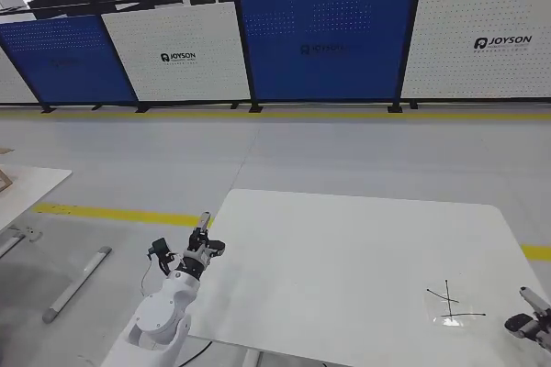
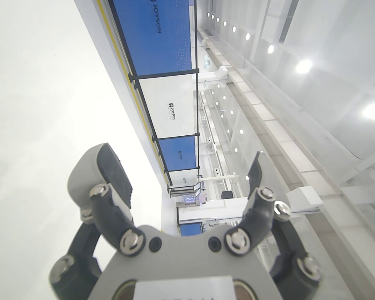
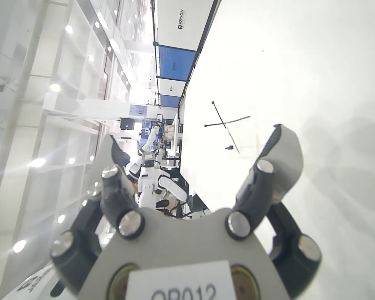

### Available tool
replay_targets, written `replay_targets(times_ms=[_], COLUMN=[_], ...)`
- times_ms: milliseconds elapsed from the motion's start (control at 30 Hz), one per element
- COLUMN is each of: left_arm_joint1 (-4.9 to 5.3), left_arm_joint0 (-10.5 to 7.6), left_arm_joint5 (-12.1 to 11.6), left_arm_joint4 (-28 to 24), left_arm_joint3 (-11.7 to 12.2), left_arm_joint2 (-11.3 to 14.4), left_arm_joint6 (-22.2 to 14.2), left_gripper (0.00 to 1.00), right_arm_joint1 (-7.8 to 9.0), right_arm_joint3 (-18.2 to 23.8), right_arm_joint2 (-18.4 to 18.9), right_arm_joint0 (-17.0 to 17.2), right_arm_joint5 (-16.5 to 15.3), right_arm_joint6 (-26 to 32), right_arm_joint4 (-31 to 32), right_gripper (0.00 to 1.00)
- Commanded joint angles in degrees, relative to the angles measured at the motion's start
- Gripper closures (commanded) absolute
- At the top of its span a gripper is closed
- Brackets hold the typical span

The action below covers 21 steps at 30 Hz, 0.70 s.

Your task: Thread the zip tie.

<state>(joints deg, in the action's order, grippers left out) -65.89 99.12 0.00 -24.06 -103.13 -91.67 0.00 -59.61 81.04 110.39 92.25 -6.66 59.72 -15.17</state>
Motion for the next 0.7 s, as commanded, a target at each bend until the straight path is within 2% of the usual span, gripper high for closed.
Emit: replay_targets(times_ms=[0, 133, 233, 467, 667], left_arm_joint1=[0.0, 0.0, 0.0, 0.0, 0.0], left_arm_joint0=[0.0, 0.0, 0.0, 0.0, 0.0], left_arm_joint5=[0.0, 0.0, 0.0, 0.0, 0.0], left_arm_joint4=[0.0, 0.0, 0.0, 0.0, 0.0], left_arm_joint3=[0.0, 0.0, 0.0, 0.0, 0.0], left_arm_joint2=[0.0, 0.0, 0.0, 0.0, 0.0], left_arm_joint6=[0.0, 0.0, 0.0, 0.0, 0.0], left_gripper=[0.0, 0.0, 0.0, 0.0, 0.0], right_arm_joint1=[-0.03, 0.05, 0.07, 0.08, 0.02], right_arm_joint3=[0.8, 0.3, -0.4, -0.5, -0.1], right_arm_joint2=[-1.6, -3.4, -3.9, -4.0, -5.5], right_arm_joint0=[0.4, 0.4, 0.2, 0.2, 0.2], right_arm_joint5=[-1.9, -5.0, -6.4, -6.5, -6.4], right_arm_joint6=[-0.7, 0.2, -1.3, -1.4, -4.1], right_arm_joint4=[2.8, 4.3, 4.7, 4.7, 6.1], right_gripper=[0.0, 0.0, 0.0, 0.0, 0.0])
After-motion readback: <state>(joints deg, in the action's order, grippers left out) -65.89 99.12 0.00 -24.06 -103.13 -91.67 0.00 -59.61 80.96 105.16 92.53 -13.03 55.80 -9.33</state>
